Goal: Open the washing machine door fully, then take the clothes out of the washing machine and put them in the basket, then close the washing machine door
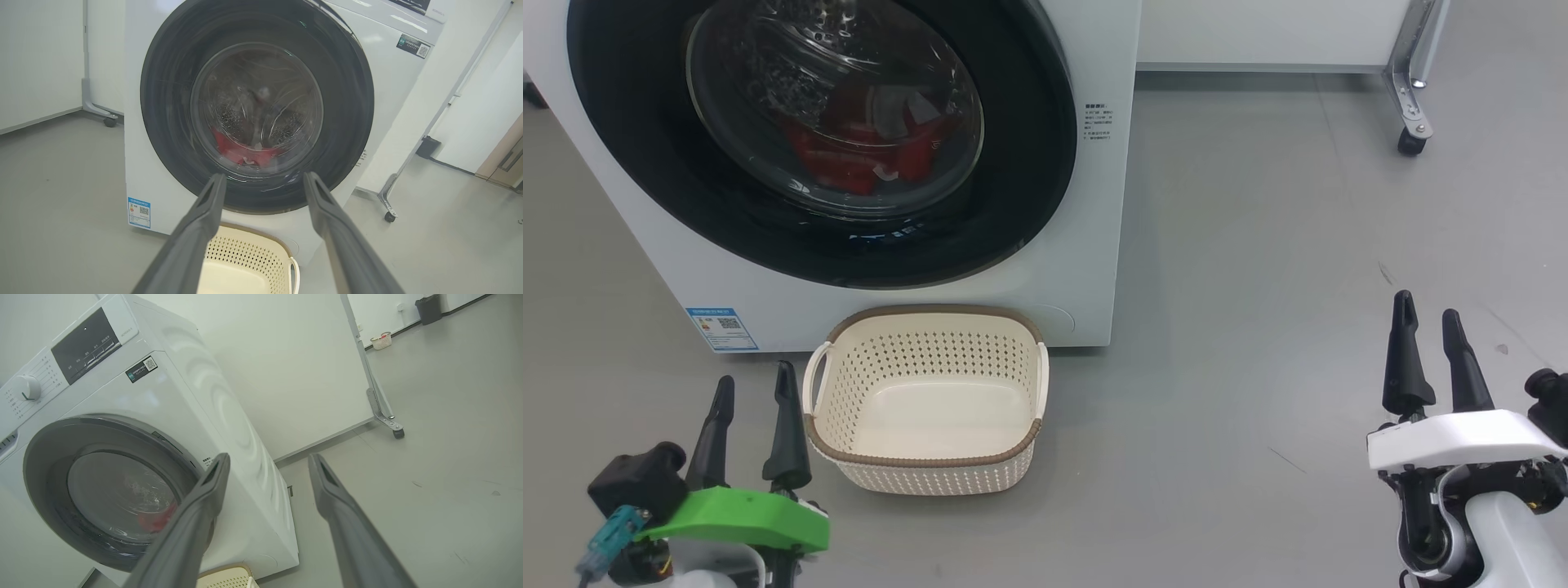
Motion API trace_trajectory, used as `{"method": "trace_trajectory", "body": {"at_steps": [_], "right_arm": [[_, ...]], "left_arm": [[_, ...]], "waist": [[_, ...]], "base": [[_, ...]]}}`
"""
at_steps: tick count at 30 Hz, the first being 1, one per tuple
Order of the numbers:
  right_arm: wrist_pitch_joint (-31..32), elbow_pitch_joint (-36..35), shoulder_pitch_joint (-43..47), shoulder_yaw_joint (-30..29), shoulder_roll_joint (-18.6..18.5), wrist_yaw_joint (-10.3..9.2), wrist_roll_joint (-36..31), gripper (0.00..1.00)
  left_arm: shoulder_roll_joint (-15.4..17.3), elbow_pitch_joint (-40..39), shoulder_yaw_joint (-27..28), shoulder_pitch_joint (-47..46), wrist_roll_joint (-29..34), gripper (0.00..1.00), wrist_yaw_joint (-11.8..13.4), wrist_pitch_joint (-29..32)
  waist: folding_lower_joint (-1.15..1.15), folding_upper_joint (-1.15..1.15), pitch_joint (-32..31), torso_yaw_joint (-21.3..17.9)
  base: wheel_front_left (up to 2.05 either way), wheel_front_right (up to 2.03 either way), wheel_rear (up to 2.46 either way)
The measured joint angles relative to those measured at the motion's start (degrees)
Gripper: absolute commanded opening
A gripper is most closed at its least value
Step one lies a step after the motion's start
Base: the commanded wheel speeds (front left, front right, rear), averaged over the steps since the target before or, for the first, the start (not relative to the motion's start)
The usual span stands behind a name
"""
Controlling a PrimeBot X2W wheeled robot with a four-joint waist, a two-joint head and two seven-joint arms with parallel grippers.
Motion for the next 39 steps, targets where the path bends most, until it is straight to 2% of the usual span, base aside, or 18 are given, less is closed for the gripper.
{"method": "trace_trajectory", "body": {"at_steps": [7, 16, 39], "right_arm": [[-1.1, 0.5, -0.9, 2.3, -0.8, -1.53, -6.6, 1.0], [-1.2, 3.0, -1.1, 4.4, -1.9, -2.46, -10.4, 1.0], [-0.9, 8.7, -1.3, 6.1, -2.3, -4.01, -13.0, 1.0]], "left_arm": [[0.0, 0.6, -2.0, 0.0, 7.6, 1.0, 1.2, -1.1], [0.0, 2.9, -2.7, 0.0, 11.8, 1.0, 2.0, -1.1], [-1.9, 9.6, -2.7, 0.1, 15.4, 1.0, 3.1, -1.1]], "waist": [[0.0, 0.0, 0.0, 0.0], [0.0, 0.0, -0.1, -0.2], [0.0, 0.0, -0.1, -0.5]], "base": [[0.0, 0.0, 0.0], [0.0, 0.0, 0.0], [0.0, 0.0, 0.0]]}}
